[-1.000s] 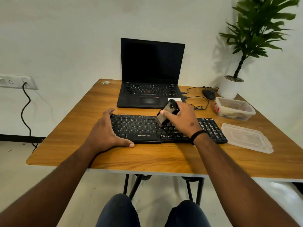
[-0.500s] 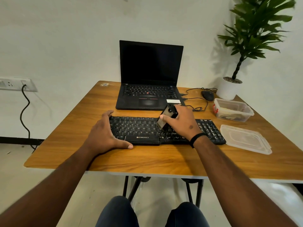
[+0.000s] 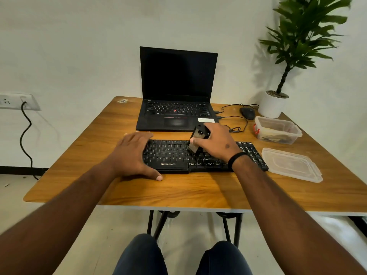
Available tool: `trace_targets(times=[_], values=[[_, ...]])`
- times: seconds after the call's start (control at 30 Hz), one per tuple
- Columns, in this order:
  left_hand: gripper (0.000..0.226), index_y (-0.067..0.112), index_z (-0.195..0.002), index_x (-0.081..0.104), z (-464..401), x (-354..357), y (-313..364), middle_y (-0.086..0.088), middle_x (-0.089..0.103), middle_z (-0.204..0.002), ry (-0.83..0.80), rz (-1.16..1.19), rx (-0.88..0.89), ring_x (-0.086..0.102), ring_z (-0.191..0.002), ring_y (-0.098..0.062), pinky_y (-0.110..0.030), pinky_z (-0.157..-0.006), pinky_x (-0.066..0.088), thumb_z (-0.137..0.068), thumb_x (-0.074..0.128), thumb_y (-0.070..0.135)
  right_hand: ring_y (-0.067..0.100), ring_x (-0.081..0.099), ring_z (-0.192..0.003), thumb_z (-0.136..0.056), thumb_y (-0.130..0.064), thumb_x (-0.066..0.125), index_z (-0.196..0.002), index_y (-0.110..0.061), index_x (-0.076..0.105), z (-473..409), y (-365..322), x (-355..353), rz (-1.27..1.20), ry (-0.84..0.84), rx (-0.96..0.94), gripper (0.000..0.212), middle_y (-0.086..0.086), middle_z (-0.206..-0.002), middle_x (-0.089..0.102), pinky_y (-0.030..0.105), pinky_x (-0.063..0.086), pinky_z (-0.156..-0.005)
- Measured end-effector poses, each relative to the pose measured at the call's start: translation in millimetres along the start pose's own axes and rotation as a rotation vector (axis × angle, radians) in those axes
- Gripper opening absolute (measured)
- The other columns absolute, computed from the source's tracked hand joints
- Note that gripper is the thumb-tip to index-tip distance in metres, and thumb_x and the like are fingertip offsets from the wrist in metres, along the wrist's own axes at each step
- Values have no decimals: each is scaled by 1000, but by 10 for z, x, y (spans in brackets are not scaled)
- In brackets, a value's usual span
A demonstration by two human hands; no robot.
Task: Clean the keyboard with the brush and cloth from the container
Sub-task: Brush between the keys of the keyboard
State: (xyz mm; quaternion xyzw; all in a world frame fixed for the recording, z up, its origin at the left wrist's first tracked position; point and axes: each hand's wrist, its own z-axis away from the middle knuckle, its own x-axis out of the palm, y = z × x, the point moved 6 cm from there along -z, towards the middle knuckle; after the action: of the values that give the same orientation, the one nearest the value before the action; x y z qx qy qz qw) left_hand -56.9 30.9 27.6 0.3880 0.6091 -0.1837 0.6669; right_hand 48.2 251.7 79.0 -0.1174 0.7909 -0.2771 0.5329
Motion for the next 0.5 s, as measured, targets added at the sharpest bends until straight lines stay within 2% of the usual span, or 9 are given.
trace_targets(times=[0.03,0.1,0.17,0.23,0.3,0.43,0.5], values=[[150,25,-158,14,-82,-16,121,0,22,-164,-71,-58,33,19,-149,-24,-45,-122,14,-36,59,100,12,57,-79,-86,-33,73,-87,-20,59,-7,-7,-11,4,-8,-1,20,-5,-84,61,22,45,-64],[141,22,-158,17,-257,-41,352,0,29,-161,-184,-77,58,29,-145,-22,-40,-119,22,-47,73,88,13,57,-82,-87,-34,72,-91,-20,58,-28,2,-40,42,25,18,20,-4,-86,60,23,45,-67],[129,20,-155,28,-398,-47,505,1,40,-152,-258,-41,54,40,-135,-20,-36,-113,34,-52,84,74,15,58,-83,-87,-36,71,-93,-21,58,-39,5,-80,125,64,32,20,-3,-88,60,25,45,-67],[119,21,-148,40,-482,-22,557,3,44,-143,-289,-54,48,43,-128,-19,-35,-107,40,-51,88,70,16,61,-82,-86,-36,73,-88,-18,59,-43,22,-66,69,-1,34,23,-1,-86,62,26,50,-63],[114,24,-145,44,-528,-1,542,4,41,-141,-292,-51,36,40,-129,-19,-36,-106,40,-49,90,67,17,63,-81,-85,-36,74,-84,-18,59,-28,31,-27,-34,-57,29,24,0,-85,63,30,55,-63],[125,25,-152,35,-533,2,535,3,36,-147,-309,-41,6,33,-135,-22,-40,-110,35,-48,93,62,15,57,-85,-88,-37,71,-98,-16,61,-35,77,-88,96,130,64,25,-2,-90,60,25,45,-69],[124,25,-152,35,-539,-3,577,2,36,-147,-327,-66,-6,35,-135,-23,-41,-109,36,-48,94,60,17,59,-83,-87,-38,72,-93,-16,60,-52,60,-55,37,75,49,25,-1,-89,61,27,48,-67]])
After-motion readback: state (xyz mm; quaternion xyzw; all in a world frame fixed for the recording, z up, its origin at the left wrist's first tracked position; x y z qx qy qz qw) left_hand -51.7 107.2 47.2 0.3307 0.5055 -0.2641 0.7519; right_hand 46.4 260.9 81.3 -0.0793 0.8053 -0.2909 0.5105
